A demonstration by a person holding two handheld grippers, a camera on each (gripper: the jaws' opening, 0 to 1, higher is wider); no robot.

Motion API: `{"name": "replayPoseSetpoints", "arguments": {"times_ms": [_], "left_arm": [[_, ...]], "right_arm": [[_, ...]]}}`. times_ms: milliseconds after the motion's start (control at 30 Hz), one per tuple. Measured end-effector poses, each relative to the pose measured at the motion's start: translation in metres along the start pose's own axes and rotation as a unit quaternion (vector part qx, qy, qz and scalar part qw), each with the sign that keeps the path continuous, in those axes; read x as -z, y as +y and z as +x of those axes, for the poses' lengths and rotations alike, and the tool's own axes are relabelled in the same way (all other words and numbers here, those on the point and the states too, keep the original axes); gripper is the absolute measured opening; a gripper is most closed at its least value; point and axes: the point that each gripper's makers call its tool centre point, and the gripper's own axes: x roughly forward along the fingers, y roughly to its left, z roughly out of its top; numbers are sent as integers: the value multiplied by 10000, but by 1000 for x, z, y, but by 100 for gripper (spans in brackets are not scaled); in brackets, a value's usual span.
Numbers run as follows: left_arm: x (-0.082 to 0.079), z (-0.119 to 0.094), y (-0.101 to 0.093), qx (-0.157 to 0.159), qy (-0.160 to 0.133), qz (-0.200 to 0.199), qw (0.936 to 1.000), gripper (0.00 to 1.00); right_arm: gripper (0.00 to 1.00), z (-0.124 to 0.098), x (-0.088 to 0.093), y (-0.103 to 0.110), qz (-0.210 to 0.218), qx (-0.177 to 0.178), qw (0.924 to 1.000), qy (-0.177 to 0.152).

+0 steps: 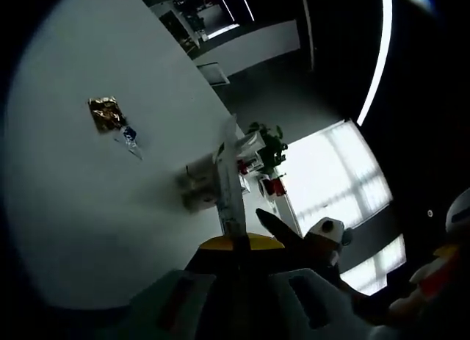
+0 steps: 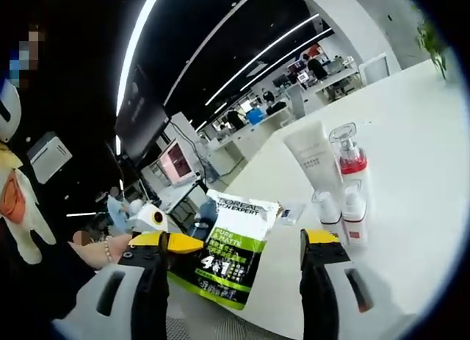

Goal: Arrange the skincare products in the storage area until every visible bottle or jar stands upright without overlapping.

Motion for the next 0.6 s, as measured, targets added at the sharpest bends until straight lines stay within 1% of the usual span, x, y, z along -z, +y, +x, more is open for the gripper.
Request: {"name": "replayPoseSetpoints", "arguments": {"times_ms": [267,433,533,600], "left_arm": [[8,10,9,-126,129,-34,9998,0],[13,19,17,-230,214,-47,9995,0],[16,24,25,-309,277,-85,9991,0],[20,28,28,-354,328,-81,9988,0]], "right_arm": [[89,-8,-2,-11,-35,287,9996,-46],[94,-14,-2,-17,-19,426,9991,-58],[95,-17,0,-20,-10,480,9988,-64],[97,-18,1,-20,0,522,9986,-61]]}}
